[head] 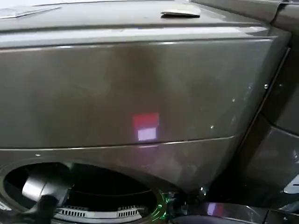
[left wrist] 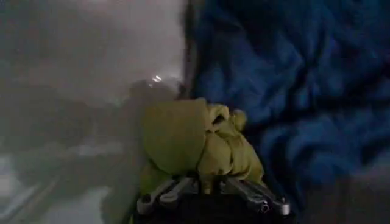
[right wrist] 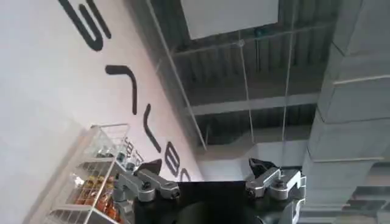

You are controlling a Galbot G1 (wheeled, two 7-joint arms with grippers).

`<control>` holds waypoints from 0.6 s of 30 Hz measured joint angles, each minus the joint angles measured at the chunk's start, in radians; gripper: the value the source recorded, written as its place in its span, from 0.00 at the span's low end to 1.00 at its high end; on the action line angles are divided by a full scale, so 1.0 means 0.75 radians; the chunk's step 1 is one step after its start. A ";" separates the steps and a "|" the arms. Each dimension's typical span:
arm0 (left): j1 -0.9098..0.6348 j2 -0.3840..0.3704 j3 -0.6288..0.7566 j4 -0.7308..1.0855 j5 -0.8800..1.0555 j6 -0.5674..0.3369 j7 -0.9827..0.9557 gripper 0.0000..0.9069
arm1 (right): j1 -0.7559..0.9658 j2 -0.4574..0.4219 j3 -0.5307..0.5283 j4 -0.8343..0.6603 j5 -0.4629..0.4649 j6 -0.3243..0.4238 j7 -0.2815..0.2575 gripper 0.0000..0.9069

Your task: Grasp the clothes from the dryer.

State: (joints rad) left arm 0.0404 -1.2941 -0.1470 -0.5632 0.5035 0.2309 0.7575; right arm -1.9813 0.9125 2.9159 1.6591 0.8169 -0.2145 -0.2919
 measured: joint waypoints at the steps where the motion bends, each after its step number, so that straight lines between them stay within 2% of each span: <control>1: 0.024 -0.001 -0.015 -0.036 -0.046 0.012 -0.034 0.00 | -0.002 0.001 0.000 0.000 -0.006 -0.002 -0.003 1.00; 9: 0.243 -0.034 -0.164 -0.350 -0.384 0.044 -0.336 0.00 | -0.002 -0.002 0.002 0.022 -0.043 -0.010 -0.022 1.00; 18: 0.502 -0.116 -0.323 -0.654 -0.637 -0.046 -0.708 0.00 | -0.008 -0.003 0.002 0.032 -0.059 0.009 -0.016 1.00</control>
State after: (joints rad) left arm 0.4170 -1.3814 -0.3893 -1.0540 0.0254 0.1964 0.2265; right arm -1.9873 0.9106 2.9174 1.6828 0.7730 -0.2081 -0.3037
